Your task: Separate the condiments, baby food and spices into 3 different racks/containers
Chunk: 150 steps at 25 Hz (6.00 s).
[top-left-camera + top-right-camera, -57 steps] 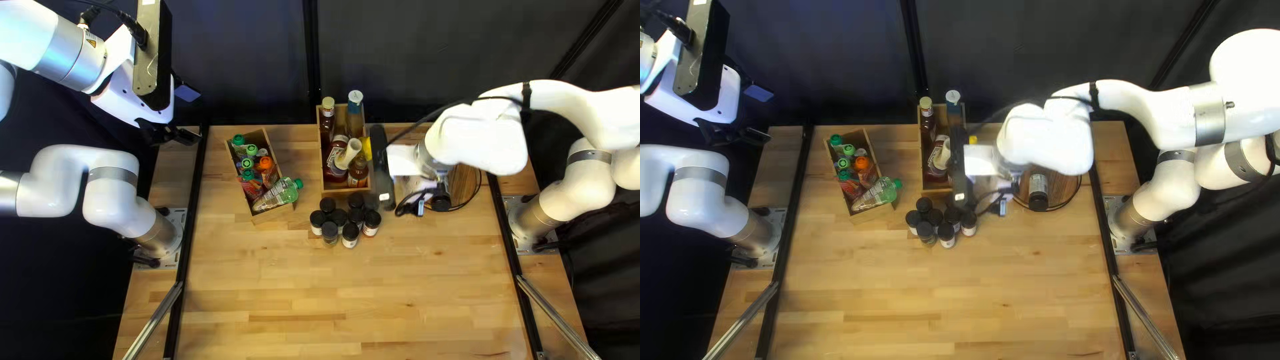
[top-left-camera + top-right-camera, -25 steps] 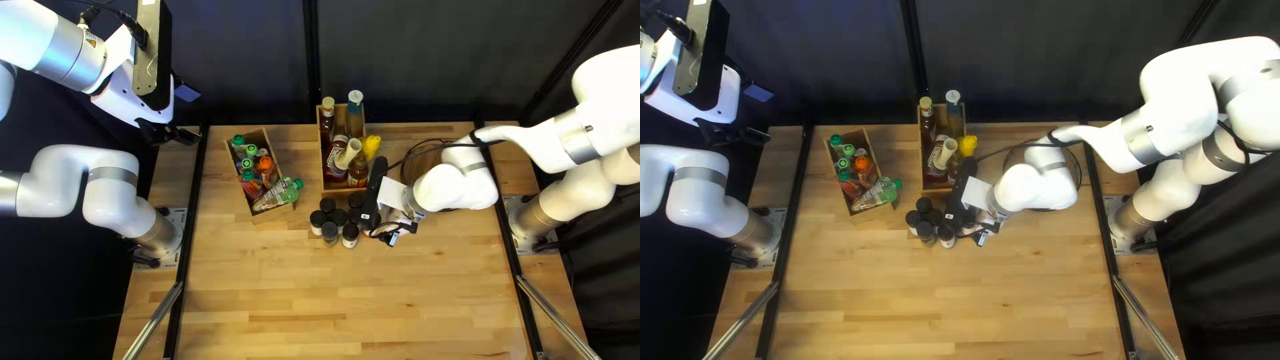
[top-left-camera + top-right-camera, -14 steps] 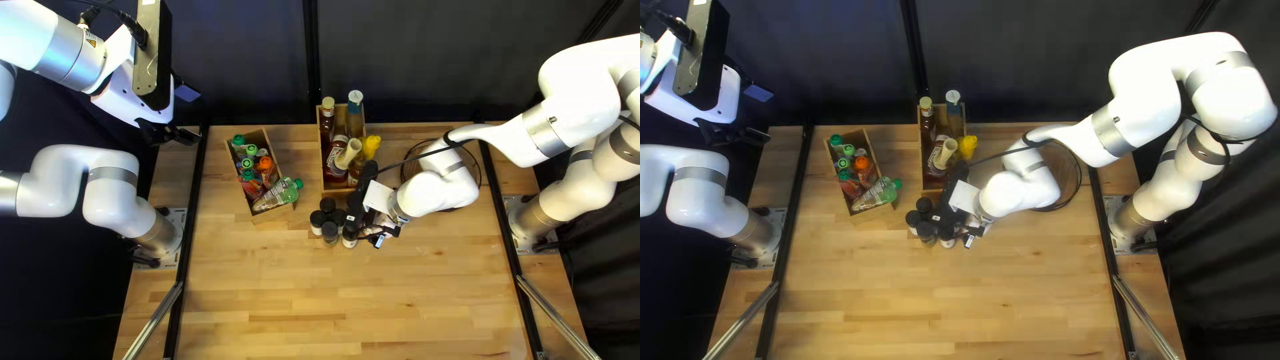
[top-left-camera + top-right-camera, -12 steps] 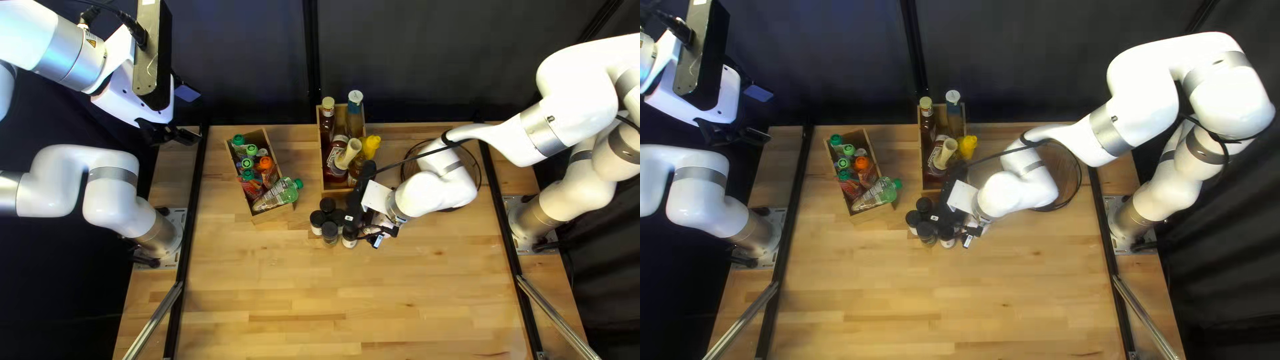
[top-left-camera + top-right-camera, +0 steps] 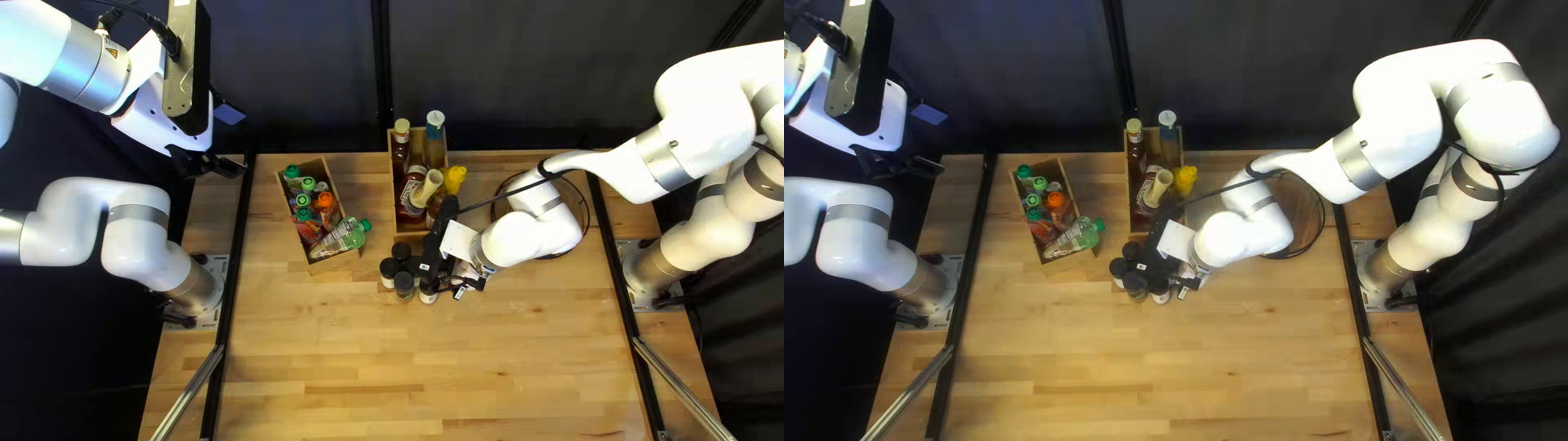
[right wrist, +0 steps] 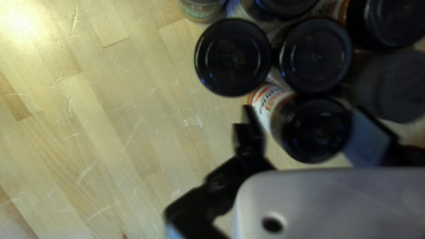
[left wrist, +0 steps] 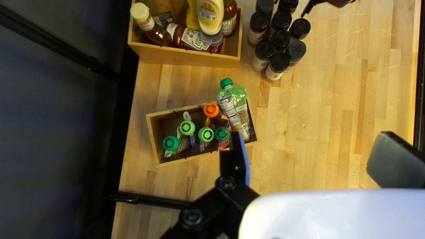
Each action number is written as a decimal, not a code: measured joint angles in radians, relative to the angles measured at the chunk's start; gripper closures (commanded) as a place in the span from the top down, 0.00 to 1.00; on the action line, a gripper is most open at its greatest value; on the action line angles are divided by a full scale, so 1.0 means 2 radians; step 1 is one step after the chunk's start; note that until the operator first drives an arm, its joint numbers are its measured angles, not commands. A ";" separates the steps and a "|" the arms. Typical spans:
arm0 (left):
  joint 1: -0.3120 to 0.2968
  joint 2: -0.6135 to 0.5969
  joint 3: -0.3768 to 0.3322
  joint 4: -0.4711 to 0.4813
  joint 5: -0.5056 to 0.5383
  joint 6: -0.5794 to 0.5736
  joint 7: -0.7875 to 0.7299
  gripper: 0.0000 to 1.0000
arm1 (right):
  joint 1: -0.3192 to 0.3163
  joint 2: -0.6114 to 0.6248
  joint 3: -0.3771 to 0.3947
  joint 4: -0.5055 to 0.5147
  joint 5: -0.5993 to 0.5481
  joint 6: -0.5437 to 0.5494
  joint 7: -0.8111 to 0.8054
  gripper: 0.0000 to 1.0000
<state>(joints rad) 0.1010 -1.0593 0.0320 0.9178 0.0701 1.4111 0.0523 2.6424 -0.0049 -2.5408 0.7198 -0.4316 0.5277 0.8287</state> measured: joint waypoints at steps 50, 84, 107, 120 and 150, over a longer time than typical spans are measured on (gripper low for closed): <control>0.000 0.000 0.000 0.000 0.000 0.000 0.000 1.00 | -0.159 0.216 -0.150 -0.192 0.360 -0.016 -0.503 0.02; 0.000 0.000 0.000 0.000 0.000 0.000 0.000 1.00 | -0.075 0.248 0.008 -0.031 0.317 0.120 -0.429 1.00; 0.000 0.000 0.000 0.000 0.000 0.000 0.000 1.00 | -0.067 0.252 0.008 -0.018 0.314 0.131 -0.441 1.00; 0.000 0.000 0.000 0.000 0.000 0.000 0.000 1.00 | -0.054 0.194 -0.010 0.041 0.298 0.144 -0.554 1.00; 0.000 0.000 0.000 0.000 0.000 0.000 0.000 1.00 | -0.115 0.003 0.033 0.045 0.185 0.106 -0.575 1.00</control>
<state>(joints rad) 0.1010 -1.0593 0.0320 0.9178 0.0701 1.4111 0.0522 2.4116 0.0011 -2.4756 0.8096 -0.0609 0.7397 -0.3217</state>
